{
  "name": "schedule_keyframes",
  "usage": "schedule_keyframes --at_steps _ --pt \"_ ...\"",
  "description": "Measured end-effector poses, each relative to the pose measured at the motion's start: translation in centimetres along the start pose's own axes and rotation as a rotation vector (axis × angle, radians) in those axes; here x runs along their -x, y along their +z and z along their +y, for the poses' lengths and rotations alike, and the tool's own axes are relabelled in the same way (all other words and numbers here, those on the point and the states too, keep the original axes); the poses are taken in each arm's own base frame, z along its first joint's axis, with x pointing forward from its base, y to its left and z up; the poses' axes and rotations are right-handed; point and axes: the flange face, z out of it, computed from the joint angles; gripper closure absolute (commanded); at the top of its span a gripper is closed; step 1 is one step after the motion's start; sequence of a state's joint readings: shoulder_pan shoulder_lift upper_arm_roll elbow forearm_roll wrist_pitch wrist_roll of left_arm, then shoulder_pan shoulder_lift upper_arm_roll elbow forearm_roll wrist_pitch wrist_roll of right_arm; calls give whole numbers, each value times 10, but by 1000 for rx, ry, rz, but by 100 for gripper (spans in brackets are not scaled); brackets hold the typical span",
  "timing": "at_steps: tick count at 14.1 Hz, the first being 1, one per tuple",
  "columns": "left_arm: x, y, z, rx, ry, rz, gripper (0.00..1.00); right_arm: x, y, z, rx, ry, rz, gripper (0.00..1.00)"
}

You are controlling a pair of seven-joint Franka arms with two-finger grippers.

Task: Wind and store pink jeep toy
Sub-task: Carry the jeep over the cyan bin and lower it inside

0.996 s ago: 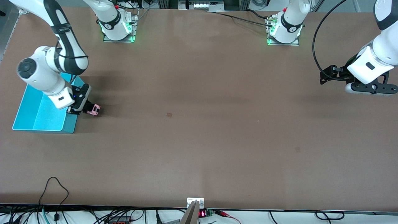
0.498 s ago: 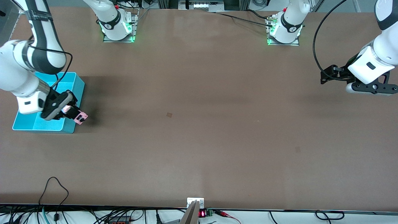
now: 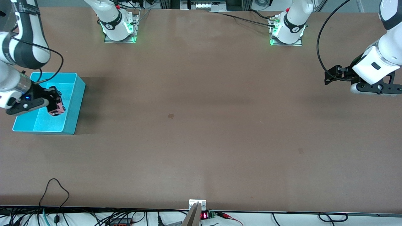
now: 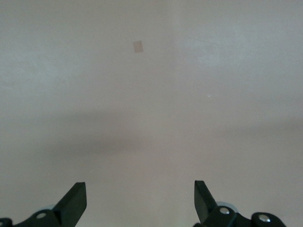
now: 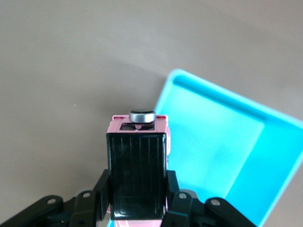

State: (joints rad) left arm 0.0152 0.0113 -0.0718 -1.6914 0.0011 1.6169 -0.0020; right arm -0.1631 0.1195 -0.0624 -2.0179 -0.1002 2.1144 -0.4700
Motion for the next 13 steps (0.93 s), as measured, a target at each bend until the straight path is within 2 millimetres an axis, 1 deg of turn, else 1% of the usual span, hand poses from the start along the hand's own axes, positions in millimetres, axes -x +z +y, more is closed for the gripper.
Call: schedule_keyframes --at_steps 2,4,5,6,7,9,11,12,13 --pt "0 0 0 0 0 0 0 19 12 29 0 118 -28 100" --pt "0 0 0 0 0 -1 0 36 34 55 -7 183 -52 100" --pt "0 0 0 0 0 -2 0 42 48 65 -7 203 -49 100" --pt "0 0 0 0 0 -3 0 47 63 70 -4 216 -38 100" --pt "1 0 0 0 0 -4 0 52 80 71 -1 226 -26 100" --pt "1 0 0 0 -1 -4 0 63 111 69 -3 245 -18 100" --pt "0 -3 0 0 1 2 0 72 134 70 -13 260 -29 100" --pt "0 -6 4 -1 7 8 0 75 143 72 -15 268 -30 100" --pt "0 -8 13 -2 23 13 0 78 154 73 -14 274 -25 100"
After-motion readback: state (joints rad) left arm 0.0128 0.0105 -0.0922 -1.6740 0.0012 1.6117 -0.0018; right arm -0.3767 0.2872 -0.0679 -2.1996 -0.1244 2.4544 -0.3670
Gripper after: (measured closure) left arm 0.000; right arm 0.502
